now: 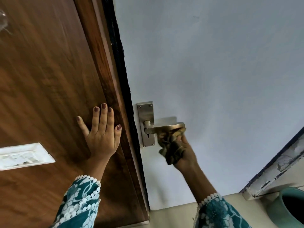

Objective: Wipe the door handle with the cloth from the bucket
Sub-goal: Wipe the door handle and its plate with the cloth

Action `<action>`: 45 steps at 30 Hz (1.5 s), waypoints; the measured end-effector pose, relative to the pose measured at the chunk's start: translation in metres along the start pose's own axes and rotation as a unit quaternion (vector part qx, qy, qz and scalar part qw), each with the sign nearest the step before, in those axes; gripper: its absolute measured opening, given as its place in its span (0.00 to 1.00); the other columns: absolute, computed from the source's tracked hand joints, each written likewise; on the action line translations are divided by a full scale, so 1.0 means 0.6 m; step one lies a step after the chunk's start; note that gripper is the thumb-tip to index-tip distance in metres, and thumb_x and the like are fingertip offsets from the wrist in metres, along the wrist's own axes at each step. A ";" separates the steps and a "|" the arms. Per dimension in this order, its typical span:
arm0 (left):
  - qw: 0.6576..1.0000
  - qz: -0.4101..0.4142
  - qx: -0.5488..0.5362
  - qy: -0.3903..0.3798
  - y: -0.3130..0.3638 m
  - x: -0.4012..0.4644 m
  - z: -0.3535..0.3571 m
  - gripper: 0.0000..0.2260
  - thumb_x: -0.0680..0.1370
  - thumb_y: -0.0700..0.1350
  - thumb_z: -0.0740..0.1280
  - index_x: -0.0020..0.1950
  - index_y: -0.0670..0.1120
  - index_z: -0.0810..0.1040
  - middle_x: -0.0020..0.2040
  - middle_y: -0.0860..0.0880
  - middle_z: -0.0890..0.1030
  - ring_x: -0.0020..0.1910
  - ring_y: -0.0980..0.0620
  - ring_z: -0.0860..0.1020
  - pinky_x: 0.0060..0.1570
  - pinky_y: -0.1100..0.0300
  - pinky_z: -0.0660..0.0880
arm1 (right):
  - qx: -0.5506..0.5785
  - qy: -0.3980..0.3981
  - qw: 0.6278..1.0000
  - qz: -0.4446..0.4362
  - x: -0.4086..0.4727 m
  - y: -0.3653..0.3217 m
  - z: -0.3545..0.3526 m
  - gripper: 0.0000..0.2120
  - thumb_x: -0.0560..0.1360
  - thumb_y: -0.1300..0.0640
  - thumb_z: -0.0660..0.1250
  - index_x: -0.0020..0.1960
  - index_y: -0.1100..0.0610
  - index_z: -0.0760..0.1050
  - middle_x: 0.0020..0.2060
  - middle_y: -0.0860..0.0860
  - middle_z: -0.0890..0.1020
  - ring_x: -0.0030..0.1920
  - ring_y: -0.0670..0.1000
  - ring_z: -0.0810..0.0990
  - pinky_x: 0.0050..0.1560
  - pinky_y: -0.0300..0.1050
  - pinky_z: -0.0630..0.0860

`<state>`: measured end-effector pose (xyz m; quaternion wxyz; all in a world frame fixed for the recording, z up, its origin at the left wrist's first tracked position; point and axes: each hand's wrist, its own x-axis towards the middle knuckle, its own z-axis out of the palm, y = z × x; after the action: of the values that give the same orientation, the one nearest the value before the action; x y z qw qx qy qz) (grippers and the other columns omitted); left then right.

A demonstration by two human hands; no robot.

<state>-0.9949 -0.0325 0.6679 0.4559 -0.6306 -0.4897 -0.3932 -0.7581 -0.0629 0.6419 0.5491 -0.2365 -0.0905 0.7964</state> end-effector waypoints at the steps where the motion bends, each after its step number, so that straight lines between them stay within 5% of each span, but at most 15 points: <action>1: 1.000 -0.001 0.004 0.005 0.001 0.000 0.002 0.24 0.82 0.52 0.47 0.76 0.44 0.51 0.79 0.53 0.43 0.77 0.52 0.45 0.71 0.41 0.37 | 0.008 -0.005 1.000 0.005 0.001 -0.010 -0.008 0.27 0.82 0.45 0.48 0.42 0.46 0.85 0.42 0.53 0.85 0.43 0.53 0.79 0.31 0.40 0.76; 3: 1.000 -0.003 0.009 0.008 0.002 0.000 0.005 0.24 0.82 0.52 0.46 0.76 0.44 0.51 0.79 0.53 0.43 0.77 0.52 0.46 0.71 0.41 0.38 | 0.008 -0.009 1.000 0.007 0.004 -0.007 -0.012 0.25 0.81 0.46 0.50 0.45 0.47 0.85 0.46 0.54 0.84 0.41 0.53 0.79 0.29 0.40 0.76; 5: 1.000 -0.001 0.009 0.008 0.001 -0.002 0.008 0.24 0.82 0.52 0.46 0.77 0.44 0.51 0.79 0.52 0.43 0.77 0.51 0.46 0.71 0.40 0.38 | 0.002 -0.023 1.000 0.013 0.015 0.021 0.001 0.18 0.78 0.46 0.54 0.58 0.50 0.79 0.52 0.55 0.80 0.42 0.53 0.81 0.30 0.42 0.76; 8: 1.000 0.004 0.005 0.008 0.000 -0.004 0.006 0.24 0.82 0.51 0.47 0.77 0.44 0.52 0.79 0.52 0.44 0.77 0.51 0.47 0.71 0.39 0.39 | 0.029 -0.050 0.995 0.079 0.031 0.077 0.039 0.23 0.79 0.42 0.52 0.65 0.53 0.72 0.63 0.55 0.76 0.54 0.54 0.80 0.44 0.48 0.79; 10: 1.000 0.003 0.003 0.009 0.001 -0.004 0.004 0.24 0.82 0.51 0.46 0.77 0.44 0.50 0.79 0.52 0.44 0.77 0.51 0.46 0.71 0.39 0.39 | 0.060 -0.058 0.990 0.115 0.038 0.100 0.055 0.25 0.79 0.41 0.52 0.63 0.57 0.76 0.58 0.57 0.81 0.54 0.56 0.81 0.51 0.50 0.79; 14: 1.000 0.004 0.001 0.006 -0.002 -0.005 0.007 0.25 0.82 0.52 0.46 0.77 0.46 0.49 0.79 0.52 0.44 0.77 0.52 0.46 0.71 0.39 0.39 | 0.079 -0.083 0.984 0.139 0.046 0.097 0.050 0.29 0.79 0.41 0.52 0.50 0.62 0.83 0.47 0.60 0.86 0.44 0.58 0.86 0.40 0.50 0.83; 19: 1.000 0.014 0.003 0.006 -0.009 -0.014 0.011 0.24 0.82 0.51 0.47 0.77 0.47 0.50 0.79 0.52 0.45 0.77 0.51 0.47 0.71 0.39 0.41 | 0.042 -0.067 0.995 0.067 0.041 0.056 0.009 0.23 0.76 0.45 0.57 0.68 0.53 0.70 0.52 0.57 0.80 0.37 0.55 0.84 0.31 0.45 0.80; 24: 1.000 0.016 0.010 0.016 -0.012 -0.017 0.019 0.24 0.82 0.51 0.46 0.77 0.46 0.51 0.79 0.52 0.46 0.77 0.51 0.48 0.71 0.39 0.41 | 0.089 -0.088 0.986 0.111 0.041 0.076 0.024 0.26 0.78 0.45 0.53 0.53 0.62 0.82 0.47 0.61 0.85 0.40 0.57 0.86 0.34 0.47 0.81; 29: 1.000 0.014 0.006 0.006 -0.011 -0.015 0.012 0.24 0.82 0.51 0.47 0.77 0.47 0.50 0.79 0.52 0.45 0.77 0.51 0.47 0.71 0.39 0.41 | 0.150 -0.087 0.977 0.125 0.054 0.114 0.060 0.23 0.81 0.48 0.52 0.55 0.64 0.78 0.44 0.62 0.84 0.40 0.60 0.85 0.33 0.49 0.82; 34: 1.000 0.011 0.006 -0.004 -0.011 -0.013 0.009 0.24 0.82 0.51 0.46 0.77 0.47 0.50 0.79 0.53 0.44 0.77 0.51 0.47 0.71 0.39 0.41 | 0.127 -0.087 0.979 0.134 0.052 0.103 0.046 0.23 0.81 0.46 0.52 0.57 0.62 0.76 0.44 0.62 0.84 0.36 0.59 0.85 0.30 0.47 0.81; 38: 1.000 0.008 0.006 -0.001 -0.010 -0.013 0.009 0.24 0.82 0.51 0.46 0.77 0.47 0.50 0.79 0.53 0.45 0.77 0.51 0.47 0.71 0.39 0.41 | 0.081 -0.067 0.990 0.097 0.050 0.073 0.023 0.23 0.80 0.45 0.52 0.68 0.56 0.69 0.60 0.57 0.78 0.42 0.56 0.85 0.33 0.46 0.81; 42: 1.000 0.009 0.012 0.001 -0.009 -0.013 0.010 0.24 0.82 0.51 0.45 0.77 0.47 0.51 0.79 0.53 0.45 0.77 0.51 0.47 0.71 0.39 0.41 | 0.114 -0.073 0.984 0.116 0.041 0.076 0.024 0.22 0.81 0.45 0.52 0.60 0.61 0.73 0.44 0.61 0.84 0.33 0.57 0.84 0.29 0.45 0.81; 45: 1.000 0.010 0.010 -0.006 -0.010 -0.013 0.007 0.24 0.82 0.51 0.45 0.77 0.47 0.50 0.79 0.53 0.44 0.77 0.51 0.46 0.71 0.39 0.41 | 0.119 -0.088 0.981 0.126 0.042 0.104 0.054 0.23 0.81 0.48 0.52 0.54 0.64 0.79 0.42 0.61 0.85 0.36 0.57 0.85 0.30 0.45 0.81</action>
<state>-1.0021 -0.0297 0.6604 0.4635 -0.6332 -0.4898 -0.3799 -0.8326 -0.0600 0.6381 0.4586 -0.1081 -0.0119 0.8820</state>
